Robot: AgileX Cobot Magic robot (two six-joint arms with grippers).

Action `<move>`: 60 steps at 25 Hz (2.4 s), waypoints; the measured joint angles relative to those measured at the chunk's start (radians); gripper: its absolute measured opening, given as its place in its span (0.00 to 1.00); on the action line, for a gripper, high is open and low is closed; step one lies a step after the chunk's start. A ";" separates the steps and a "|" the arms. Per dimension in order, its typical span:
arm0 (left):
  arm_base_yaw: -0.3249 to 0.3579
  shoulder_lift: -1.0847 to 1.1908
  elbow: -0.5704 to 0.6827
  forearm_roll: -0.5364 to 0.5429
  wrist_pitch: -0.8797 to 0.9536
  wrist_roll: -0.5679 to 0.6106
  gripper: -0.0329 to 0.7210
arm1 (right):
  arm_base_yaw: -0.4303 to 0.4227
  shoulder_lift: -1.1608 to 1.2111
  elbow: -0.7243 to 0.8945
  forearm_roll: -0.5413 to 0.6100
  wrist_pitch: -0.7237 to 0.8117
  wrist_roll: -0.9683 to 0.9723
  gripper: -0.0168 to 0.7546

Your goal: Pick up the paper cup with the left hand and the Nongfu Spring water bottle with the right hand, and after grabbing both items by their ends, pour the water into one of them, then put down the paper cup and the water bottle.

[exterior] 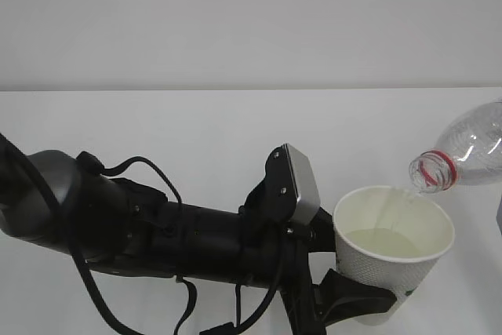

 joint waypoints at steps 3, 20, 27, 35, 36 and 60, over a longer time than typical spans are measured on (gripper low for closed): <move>0.000 0.000 0.000 0.000 0.000 0.000 0.71 | 0.000 0.000 0.000 0.000 -0.002 0.000 0.65; 0.000 0.000 0.000 0.000 0.000 0.000 0.71 | 0.000 0.000 0.000 0.001 -0.010 -0.002 0.65; 0.000 0.000 0.000 0.000 0.000 0.000 0.71 | 0.000 0.000 0.000 0.001 -0.016 -0.002 0.65; 0.000 0.000 0.000 0.000 0.002 0.000 0.71 | 0.000 0.000 0.000 0.001 -0.025 -0.002 0.65; 0.000 0.000 0.000 0.000 0.002 0.000 0.71 | 0.000 0.000 0.000 0.001 -0.025 -0.002 0.65; 0.000 0.000 0.000 -0.041 0.002 0.000 0.71 | 0.000 0.000 0.000 0.010 -0.025 -0.002 0.65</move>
